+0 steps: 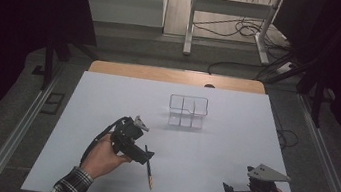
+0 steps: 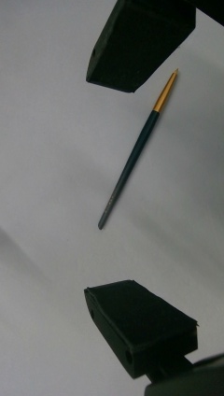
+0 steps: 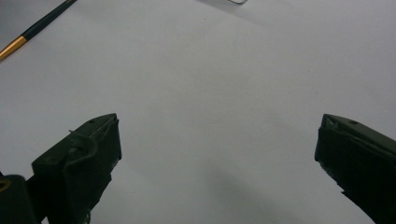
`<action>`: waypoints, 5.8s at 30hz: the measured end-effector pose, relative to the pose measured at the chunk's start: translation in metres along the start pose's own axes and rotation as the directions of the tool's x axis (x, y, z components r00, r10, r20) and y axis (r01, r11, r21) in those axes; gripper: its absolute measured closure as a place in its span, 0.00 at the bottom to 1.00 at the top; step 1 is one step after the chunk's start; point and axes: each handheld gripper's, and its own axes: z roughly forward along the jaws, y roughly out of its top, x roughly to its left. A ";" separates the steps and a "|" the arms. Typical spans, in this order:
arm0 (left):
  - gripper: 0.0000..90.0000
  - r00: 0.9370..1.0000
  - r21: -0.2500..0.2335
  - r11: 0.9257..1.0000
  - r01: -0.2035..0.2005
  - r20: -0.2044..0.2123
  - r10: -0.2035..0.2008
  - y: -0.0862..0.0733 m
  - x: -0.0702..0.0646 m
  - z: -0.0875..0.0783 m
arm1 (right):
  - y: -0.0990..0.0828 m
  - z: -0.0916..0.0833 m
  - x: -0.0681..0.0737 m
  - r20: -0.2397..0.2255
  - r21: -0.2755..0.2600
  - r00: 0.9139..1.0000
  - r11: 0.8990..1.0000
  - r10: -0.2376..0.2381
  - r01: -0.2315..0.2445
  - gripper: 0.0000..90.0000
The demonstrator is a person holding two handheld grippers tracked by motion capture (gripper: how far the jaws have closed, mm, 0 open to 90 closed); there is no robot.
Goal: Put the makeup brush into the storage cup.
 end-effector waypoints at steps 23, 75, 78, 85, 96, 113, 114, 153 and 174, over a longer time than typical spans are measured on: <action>0.10 0.999 0.028 0.998 0.048 -0.002 -0.048 -0.001 -0.010 0.018 | 0.000 0.001 0.001 -0.002 0.009 1.000 1.000 -0.003 0.003 0.01; 0.65 0.996 0.199 0.976 0.089 -0.041 -0.082 -0.020 -0.023 0.051 | -0.001 0.002 0.001 0.006 0.027 1.000 1.000 -0.011 0.011 0.01; 0.76 0.996 0.212 0.974 0.081 -0.046 -0.073 -0.019 -0.023 0.050 | -0.001 0.002 0.001 0.005 0.028 1.000 1.000 -0.012 0.012 0.01; 0.93 0.998 0.216 0.975 0.055 -0.014 -0.054 -0.020 -0.020 0.049 | -0.001 0.002 0.001 0.002 0.030 1.000 0.999 -0.015 0.015 0.01; 0.93 0.999 0.172 0.984 0.050 0.002 -0.051 -0.020 -0.017 0.041 | -0.001 0.003 0.001 -0.002 0.031 1.000 0.999 -0.014 0.014 0.01; 0.93 0.992 -0.016 0.998 0.065 0.109 -0.063 -0.023 -0.011 0.003 | -0.001 0.003 0.001 -0.011 0.030 1.000 0.999 -0.011 0.011 0.01; 0.93 0.992 -0.016 0.998 0.065 0.109 -0.063 -0.023 -0.011 0.003 | -0.001 0.003 0.001 -0.012 0.030 1.000 0.999 -0.011 0.011 0.01; 0.93 0.956 -0.114 0.993 -0.003 0.293 0.037 -0.032 -0.010 -0.009 | 0.021 0.010 0.031 -0.087 0.039 0.995 0.998 -0.049 0.052 0.00; 0.93 0.936 -0.067 0.997 -0.049 0.345 0.069 -0.017 -0.017 0.003 | 0.044 0.024 0.059 -0.124 0.078 0.960 0.962 -0.252 0.263 0.09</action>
